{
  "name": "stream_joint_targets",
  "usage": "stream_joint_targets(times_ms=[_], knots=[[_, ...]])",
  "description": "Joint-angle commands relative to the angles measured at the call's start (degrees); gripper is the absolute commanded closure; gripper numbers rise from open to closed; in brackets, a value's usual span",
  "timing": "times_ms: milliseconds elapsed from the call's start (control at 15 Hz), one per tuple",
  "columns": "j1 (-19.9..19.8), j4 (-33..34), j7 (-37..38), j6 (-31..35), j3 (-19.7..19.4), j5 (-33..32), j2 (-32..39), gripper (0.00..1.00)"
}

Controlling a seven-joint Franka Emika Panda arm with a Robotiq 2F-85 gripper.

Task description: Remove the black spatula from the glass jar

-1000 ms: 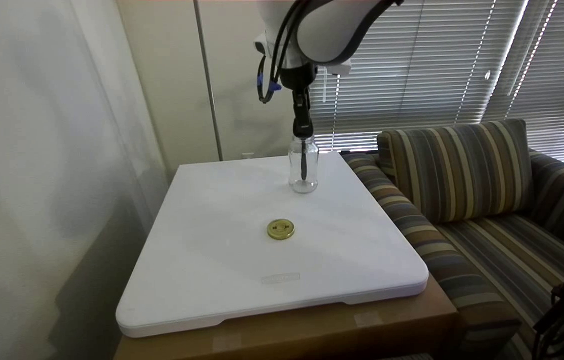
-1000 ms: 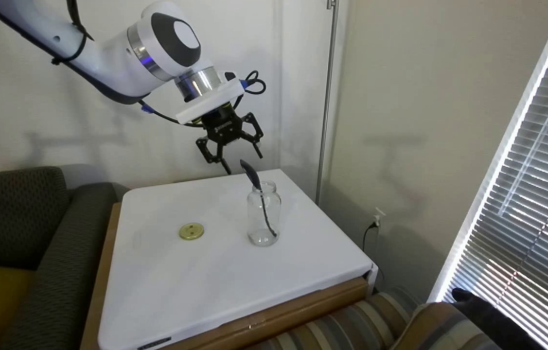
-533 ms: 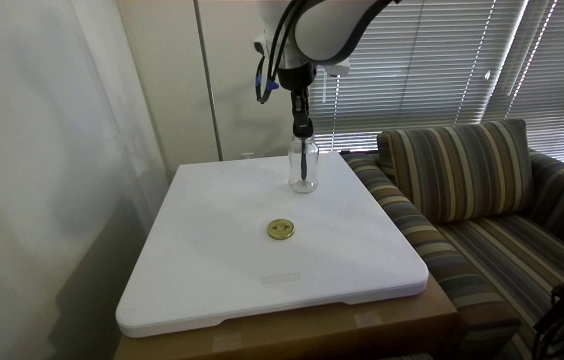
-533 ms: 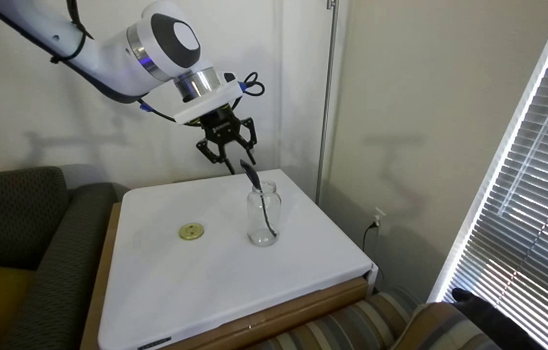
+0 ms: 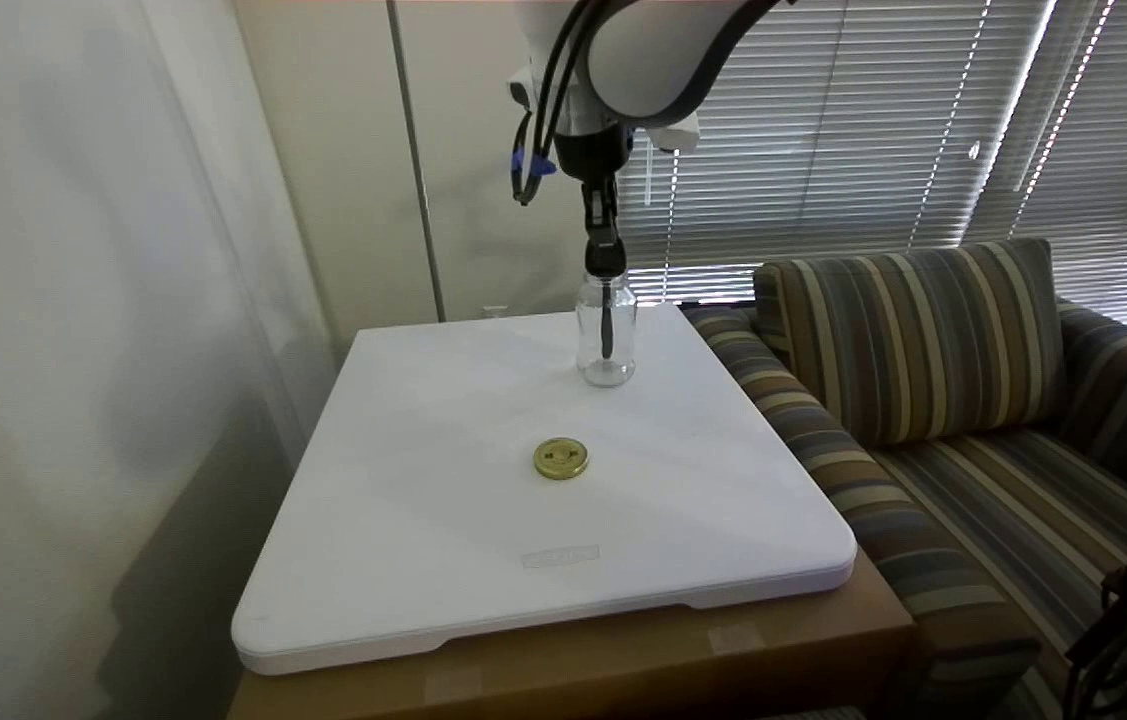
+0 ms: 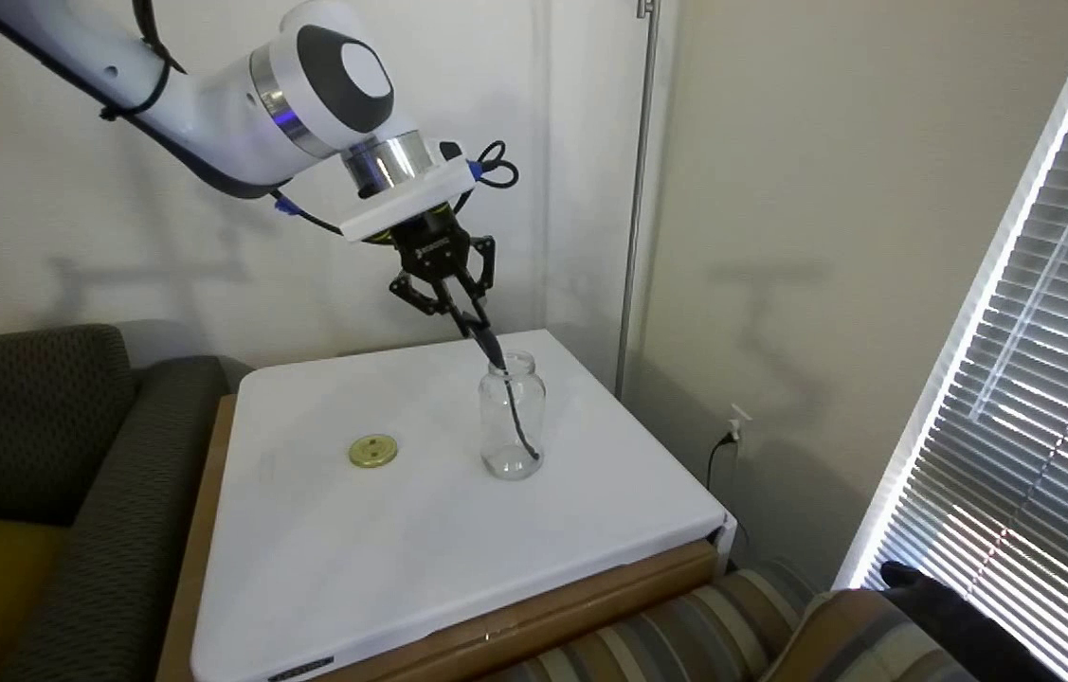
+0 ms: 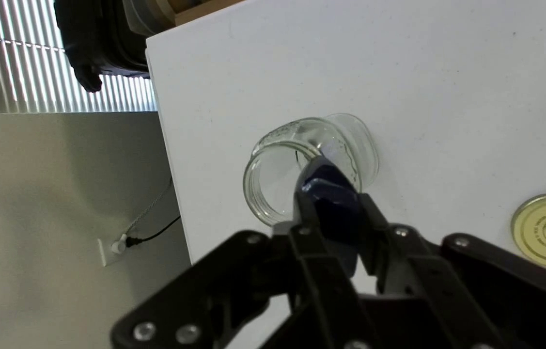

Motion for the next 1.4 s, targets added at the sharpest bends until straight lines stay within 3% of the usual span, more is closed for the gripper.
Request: stream_joint_targets(times_ms=[0,1333], knots=[[-1.4,0.5,-2.0,-0.1,1.0,1.1,-0.2,0.99],[-0.7,0.8,0.2,0.3,-1.1,-1.1,-3.2,0.99]])
